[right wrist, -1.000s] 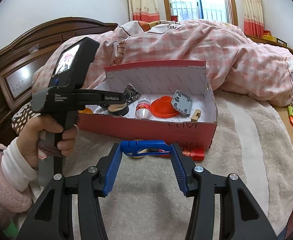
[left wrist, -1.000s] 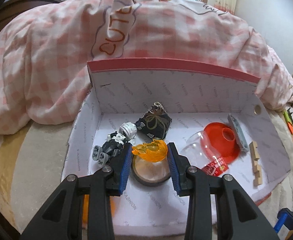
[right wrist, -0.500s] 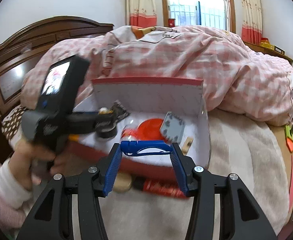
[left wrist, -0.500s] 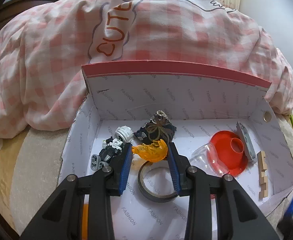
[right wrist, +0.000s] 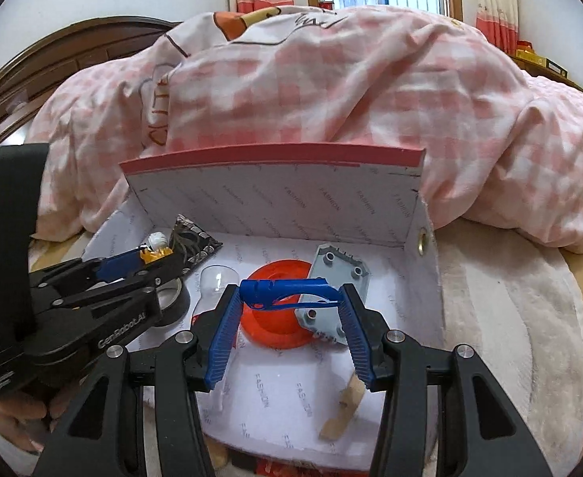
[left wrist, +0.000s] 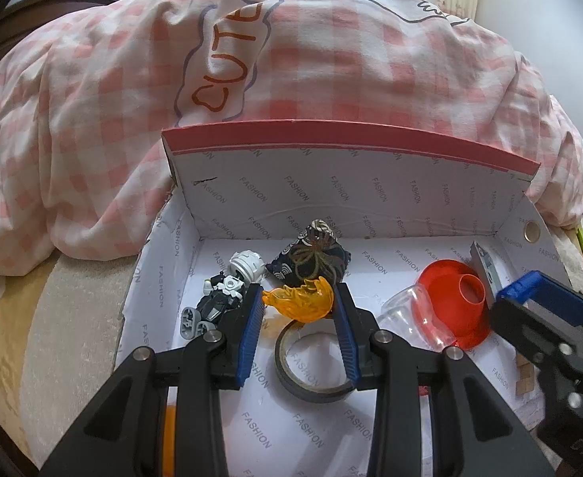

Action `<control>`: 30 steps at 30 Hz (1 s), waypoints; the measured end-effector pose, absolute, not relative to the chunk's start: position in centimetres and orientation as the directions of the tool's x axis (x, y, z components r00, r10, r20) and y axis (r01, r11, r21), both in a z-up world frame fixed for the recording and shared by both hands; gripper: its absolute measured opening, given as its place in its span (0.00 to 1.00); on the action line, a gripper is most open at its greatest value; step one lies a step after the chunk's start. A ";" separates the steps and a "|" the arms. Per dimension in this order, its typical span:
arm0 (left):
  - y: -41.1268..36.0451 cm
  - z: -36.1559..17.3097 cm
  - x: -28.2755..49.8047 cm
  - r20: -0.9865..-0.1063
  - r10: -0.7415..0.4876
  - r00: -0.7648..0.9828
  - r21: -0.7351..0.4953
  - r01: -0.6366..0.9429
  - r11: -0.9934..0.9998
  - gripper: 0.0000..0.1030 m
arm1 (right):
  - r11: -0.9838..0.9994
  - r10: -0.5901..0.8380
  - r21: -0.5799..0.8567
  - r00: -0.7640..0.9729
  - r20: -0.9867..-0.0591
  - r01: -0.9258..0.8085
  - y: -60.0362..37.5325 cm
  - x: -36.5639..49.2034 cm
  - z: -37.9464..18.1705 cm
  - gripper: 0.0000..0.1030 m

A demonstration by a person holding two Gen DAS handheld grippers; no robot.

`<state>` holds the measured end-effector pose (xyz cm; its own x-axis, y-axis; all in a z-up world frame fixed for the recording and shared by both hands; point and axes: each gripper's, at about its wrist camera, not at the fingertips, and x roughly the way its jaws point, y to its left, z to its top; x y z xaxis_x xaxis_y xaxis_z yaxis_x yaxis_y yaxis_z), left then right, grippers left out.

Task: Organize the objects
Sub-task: 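Lower the jelly piece and clip into the shoebox and open both tools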

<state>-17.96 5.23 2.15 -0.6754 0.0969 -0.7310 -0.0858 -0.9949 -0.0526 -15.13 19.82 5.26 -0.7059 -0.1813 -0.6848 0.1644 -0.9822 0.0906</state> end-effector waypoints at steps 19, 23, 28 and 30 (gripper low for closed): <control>5.1 1.7 -15.9 -0.736 0.073 -0.673 -0.028 -0.078 -0.997 0.57 | -0.982 -0.163 0.047 -0.700 -0.696 0.182 18.7 -16.5 4.3 0.56; 5.2 1.7 -15.1 -0.742 0.083 -0.665 -0.034 -0.086 -0.996 0.58 | -0.982 -0.175 0.074 -0.707 -0.685 0.171 19.1 -16.0 4.8 0.59; 5.1 2.4 -13.3 -0.729 0.095 -0.678 -0.036 -0.100 -0.994 0.58 | -0.980 -0.192 0.089 -0.727 -0.659 0.178 19.2 -14.7 5.4 0.60; 5.1 2.8 -12.3 -0.720 0.105 -0.686 -0.044 -0.105 -0.993 0.58 | -0.979 -0.200 0.109 -0.740 -0.642 0.170 19.4 -14.0 5.7 0.60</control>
